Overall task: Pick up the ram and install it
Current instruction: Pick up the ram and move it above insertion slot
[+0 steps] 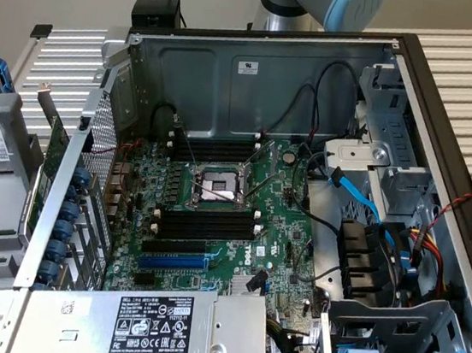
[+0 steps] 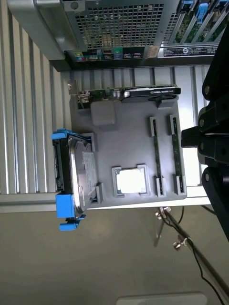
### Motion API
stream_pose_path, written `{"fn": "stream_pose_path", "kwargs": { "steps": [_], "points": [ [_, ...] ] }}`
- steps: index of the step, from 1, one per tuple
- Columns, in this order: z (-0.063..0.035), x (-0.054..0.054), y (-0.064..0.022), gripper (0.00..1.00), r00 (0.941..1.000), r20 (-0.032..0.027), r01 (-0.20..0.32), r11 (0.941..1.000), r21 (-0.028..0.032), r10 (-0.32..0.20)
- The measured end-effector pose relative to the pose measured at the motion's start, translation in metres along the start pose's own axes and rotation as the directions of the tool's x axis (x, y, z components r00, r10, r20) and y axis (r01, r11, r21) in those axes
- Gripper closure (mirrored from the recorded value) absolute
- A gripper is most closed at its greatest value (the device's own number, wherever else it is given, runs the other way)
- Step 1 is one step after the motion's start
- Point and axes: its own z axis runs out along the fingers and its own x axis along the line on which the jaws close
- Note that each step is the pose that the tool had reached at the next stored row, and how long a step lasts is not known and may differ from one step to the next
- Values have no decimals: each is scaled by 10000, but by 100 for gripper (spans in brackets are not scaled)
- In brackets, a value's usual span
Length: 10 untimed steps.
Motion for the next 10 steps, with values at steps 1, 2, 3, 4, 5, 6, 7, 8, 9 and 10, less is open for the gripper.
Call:
{"fn": "stream_pose_path", "kwargs": {
  "steps": [1,2,3,4,5,6,7,8,9,10],
  "points": [
    [0,0,0,89,10000,0,0,10000,0,0],
    [0,0,0,89,10000,-1,0,10000,1,0],
    [2,0,0,89,10000,-1,0,10000,1,0],
    [6,-1,0,89,10000,-1,0,10000,0,0],
    [15,0,-1,89,10000,0,0,10000,0,0],
    [29,0,-2,89,10000,2,0,10000,-2,0],
    [46,1,-3,89,10000,2,0,10000,-1,0],
    [63,1,-4,89,10000,0,-1,10000,0,1],
    [81,1,-6,89,10000,0,-1,10000,1,1],
    [99,1,-11,89,10000,1,-1,10000,5,1]
  ]
}}
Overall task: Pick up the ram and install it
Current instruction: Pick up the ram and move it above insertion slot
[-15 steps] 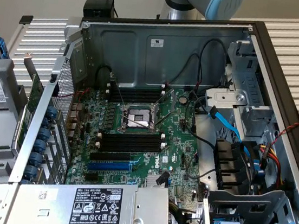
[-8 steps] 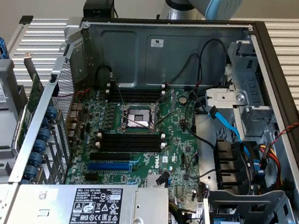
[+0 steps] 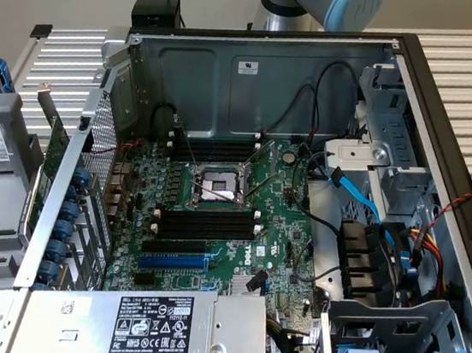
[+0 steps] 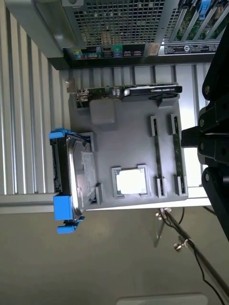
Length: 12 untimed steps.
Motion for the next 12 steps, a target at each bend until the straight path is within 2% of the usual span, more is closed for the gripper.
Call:
{"fn": "stream_pose_path", "kwargs": {
  "steps": [12],
  "points": [
    [197,-1,-73,89,10000,6,-18,10000,66,18]
  ]
}}
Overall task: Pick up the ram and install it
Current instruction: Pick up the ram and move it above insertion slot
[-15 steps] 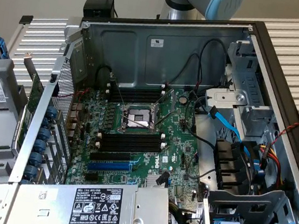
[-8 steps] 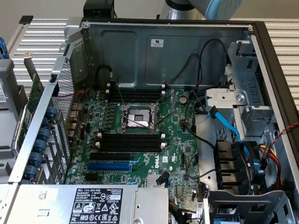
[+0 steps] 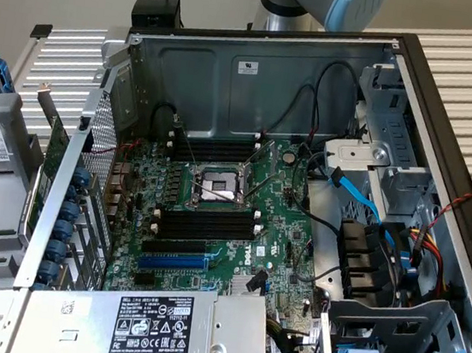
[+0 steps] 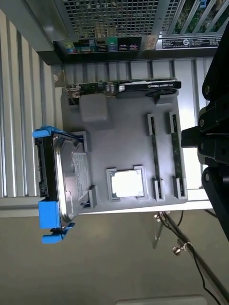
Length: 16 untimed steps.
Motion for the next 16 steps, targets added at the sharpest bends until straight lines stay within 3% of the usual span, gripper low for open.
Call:
{"fn": "stream_pose_path", "kwargs": {
  "steps": [16],
  "points": [
    [250,-6,-160,89,10000,4,-37,10000,66,37]
  ]
}}
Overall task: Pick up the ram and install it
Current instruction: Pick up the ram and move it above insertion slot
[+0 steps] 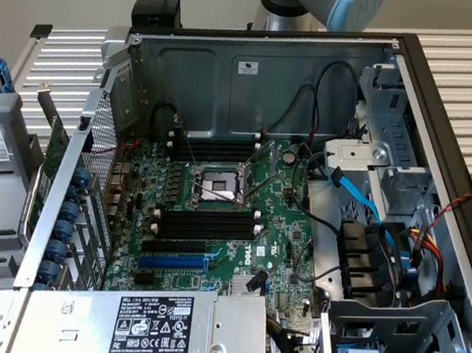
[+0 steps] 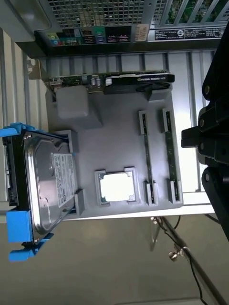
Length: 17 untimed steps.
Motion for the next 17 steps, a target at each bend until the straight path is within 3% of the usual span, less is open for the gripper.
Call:
{"fn": "stream_pose_path", "kwargs": {
  "steps": [11,17],
  "points": [
    [136,-11,-153,89,10000,6,-16,10000,18,16],
    [237,-67,-172,89,10000,3,-33,10000,21,33]
  ]
}}
